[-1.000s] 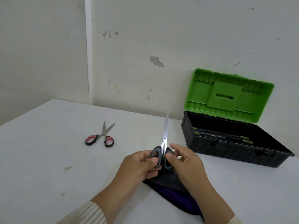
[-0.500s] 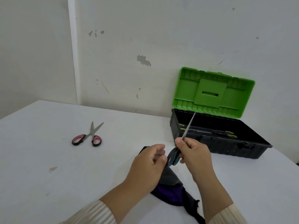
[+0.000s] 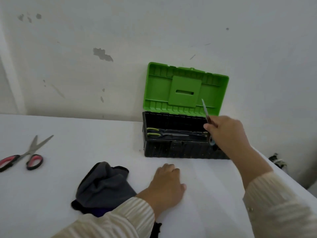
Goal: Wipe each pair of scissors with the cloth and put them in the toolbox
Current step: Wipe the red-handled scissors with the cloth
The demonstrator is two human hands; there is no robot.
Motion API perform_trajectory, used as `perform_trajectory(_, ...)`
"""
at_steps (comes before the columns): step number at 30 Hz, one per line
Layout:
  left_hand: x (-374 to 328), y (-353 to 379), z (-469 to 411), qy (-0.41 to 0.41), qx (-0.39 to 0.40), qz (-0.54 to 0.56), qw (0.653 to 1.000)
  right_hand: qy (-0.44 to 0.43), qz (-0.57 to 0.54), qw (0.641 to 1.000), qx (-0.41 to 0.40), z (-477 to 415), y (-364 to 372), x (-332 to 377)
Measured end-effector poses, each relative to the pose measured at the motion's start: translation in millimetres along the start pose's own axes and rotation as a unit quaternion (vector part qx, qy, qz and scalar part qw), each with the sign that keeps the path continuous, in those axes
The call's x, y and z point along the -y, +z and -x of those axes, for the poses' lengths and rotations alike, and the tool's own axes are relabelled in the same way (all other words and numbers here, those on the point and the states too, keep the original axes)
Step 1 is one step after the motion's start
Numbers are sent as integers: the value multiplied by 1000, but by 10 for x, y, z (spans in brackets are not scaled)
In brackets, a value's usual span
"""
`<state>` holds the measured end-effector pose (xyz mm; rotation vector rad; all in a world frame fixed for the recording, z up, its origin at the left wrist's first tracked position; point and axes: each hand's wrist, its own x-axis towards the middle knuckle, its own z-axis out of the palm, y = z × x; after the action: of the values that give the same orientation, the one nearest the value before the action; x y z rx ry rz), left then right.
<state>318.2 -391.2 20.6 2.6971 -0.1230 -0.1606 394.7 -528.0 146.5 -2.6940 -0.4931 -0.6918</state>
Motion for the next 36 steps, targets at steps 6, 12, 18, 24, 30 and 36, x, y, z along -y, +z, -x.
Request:
perform_trajectory(6, 90, 194, -162, 14, -90, -53, 994, -58, 183, 962, 192, -817, 420, -515)
perform_trajectory(12, 104, 291, -232, 15, -102, -86, 991, -50, 273, 902, 330, -1120, 1190, -1022)
perform_trajectory(18, 105, 308, -255, 9, -105, -80, 991, -18, 233, 907, 351, -1177, 1383, -1145)
perform_trajectory(24, 79, 226, -210, 15, -96, -49, 994, 16, -2, 989, 148, -828, 780, -626)
perform_trajectory(30, 147, -281, -172, -120, -48, 311, 942, 98, -335, 931, 103, -6, 555, 260)
perform_trajectory(36, 804, -1035, 598, -142, -314, 295, 891, -21, -306, 930, 201, 729, 755, 1192)
